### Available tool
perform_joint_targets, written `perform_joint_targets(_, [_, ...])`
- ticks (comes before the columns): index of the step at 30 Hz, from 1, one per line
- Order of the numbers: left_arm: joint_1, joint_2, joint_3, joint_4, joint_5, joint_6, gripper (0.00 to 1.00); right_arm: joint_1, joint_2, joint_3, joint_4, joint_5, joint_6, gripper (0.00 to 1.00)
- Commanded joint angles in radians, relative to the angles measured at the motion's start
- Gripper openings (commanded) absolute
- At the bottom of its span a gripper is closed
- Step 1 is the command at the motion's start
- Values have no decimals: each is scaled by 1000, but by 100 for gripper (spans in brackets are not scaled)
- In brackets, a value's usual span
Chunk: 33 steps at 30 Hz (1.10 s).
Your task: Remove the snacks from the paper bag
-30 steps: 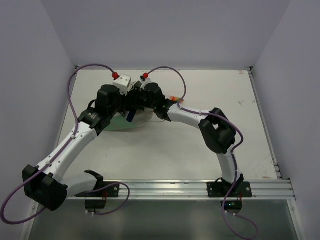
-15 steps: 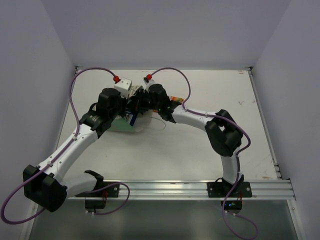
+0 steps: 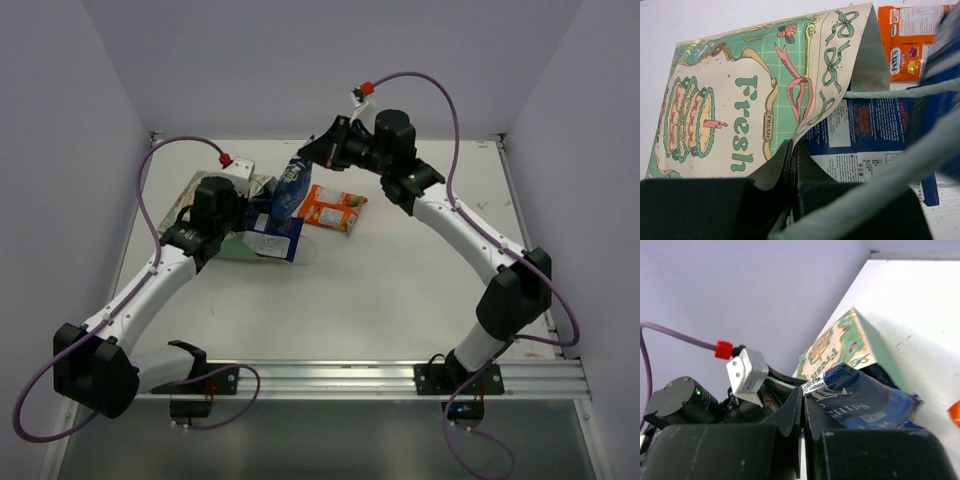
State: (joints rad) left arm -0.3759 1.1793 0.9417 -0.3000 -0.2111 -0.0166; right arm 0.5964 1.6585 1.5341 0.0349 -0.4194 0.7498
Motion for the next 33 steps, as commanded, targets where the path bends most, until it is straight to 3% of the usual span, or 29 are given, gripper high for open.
perform_joint_targets(1, [17, 14, -1, 39, 15, -32, 0, -59, -9, 38, -66, -82, -38, 0])
perform_joint_targets(8, [23, 17, 23, 22, 35, -31, 0, -317, 44, 72, -56, -81, -23, 0])
perform_joint_targets(15, [25, 16, 34, 13, 56, -28, 0, -515, 268, 170, -43, -65, 3, 1])
perform_joint_targets(16, [26, 14, 37, 12, 61, -26, 0, -530, 293, 161, -73, -46, -1, 4])
perform_joint_targets(19, [26, 14, 49, 7, 78, -26, 0, -583, 293, 97, -183, 30, -32, 32])
perform_joint_targets(20, [26, 14, 52, 6, 87, -26, 0, -592, 268, 75, -210, 71, -38, 60])
perform_joint_targets(22, [26, 11, 60, -1, 95, -28, 0, -592, 183, 2, -286, 152, -73, 80])
perform_joint_targets(23, [26, 10, 62, -5, 102, -28, 0, -592, 147, -21, -308, 198, -78, 94])
perform_joint_targets(24, [26, 10, 63, -8, 104, -26, 0, -590, 111, -46, -320, 276, -82, 99])
perform_joint_targets(28, [26, -1, 74, -31, 114, -25, 0, -498, -64, -179, -348, 418, -119, 99])
perform_joint_targets(33, [26, -17, 81, -48, 131, -39, 0, -290, -143, -305, -219, 200, -67, 99])
